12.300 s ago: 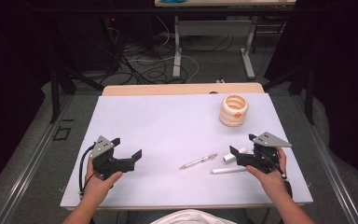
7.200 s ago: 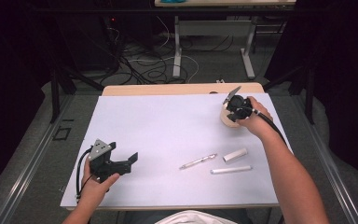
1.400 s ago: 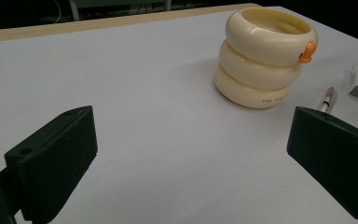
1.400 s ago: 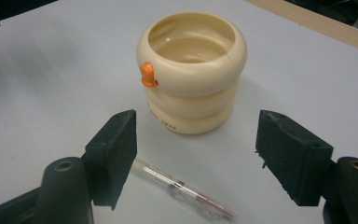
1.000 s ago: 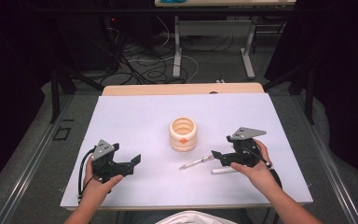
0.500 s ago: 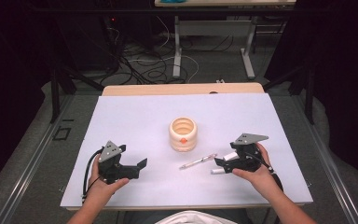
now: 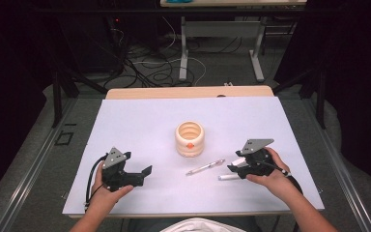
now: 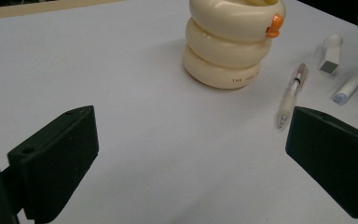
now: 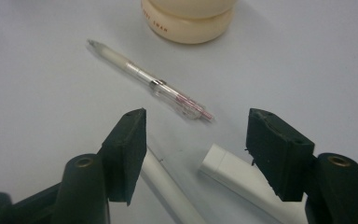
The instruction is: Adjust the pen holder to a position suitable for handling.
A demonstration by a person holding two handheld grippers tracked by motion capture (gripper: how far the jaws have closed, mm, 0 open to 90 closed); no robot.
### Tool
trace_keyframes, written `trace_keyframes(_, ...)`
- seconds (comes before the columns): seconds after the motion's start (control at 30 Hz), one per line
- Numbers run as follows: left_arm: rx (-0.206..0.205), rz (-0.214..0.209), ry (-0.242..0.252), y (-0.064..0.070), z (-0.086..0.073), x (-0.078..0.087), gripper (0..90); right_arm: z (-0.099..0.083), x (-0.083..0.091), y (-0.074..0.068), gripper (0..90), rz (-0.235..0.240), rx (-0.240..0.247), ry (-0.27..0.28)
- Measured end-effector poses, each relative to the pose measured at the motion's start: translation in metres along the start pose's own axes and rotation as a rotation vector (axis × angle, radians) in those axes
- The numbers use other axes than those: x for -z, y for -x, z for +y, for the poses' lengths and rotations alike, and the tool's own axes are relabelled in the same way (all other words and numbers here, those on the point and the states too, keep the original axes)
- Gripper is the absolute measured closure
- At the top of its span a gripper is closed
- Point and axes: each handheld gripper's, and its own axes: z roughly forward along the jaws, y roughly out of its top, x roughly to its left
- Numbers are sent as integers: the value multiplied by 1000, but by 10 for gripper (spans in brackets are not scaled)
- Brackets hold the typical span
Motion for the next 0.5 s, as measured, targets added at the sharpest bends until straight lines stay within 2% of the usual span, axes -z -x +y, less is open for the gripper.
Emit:
trace_keyframes(0.07,0,1,-3,0,0,0,27,2,0,-2,413,1,53,-34)
trace_keyframes(0.23,-6,2,-10,0,0,-1,29,4,-2,-5,435,-4,142,-100)
trace_keyframes(0.27,-7,2,-10,0,0,-1,30,5,-3,-4,434,-25,178,-111)
trace_keyframes(0.3,-7,3,-11,0,0,-1,30,5,-3,-5,430,-25,181,-120)
trace_keyframes(0.37,-8,4,-12,0,-1,-1,31,7,-1,-3,426,-46,227,-131)
trace_keyframes(0.43,-10,5,-13,0,-1,-1,32,10,1,-1,426,-46,260,-142)
trace_keyframes(0.47,-11,5,-14,0,-1,-1,32,10,2,-1,427,-44,256,-141)
trace_keyframes(0.5,-10,5,-14,0,-1,-1,32,12,3,0,425,-45,281,-147)
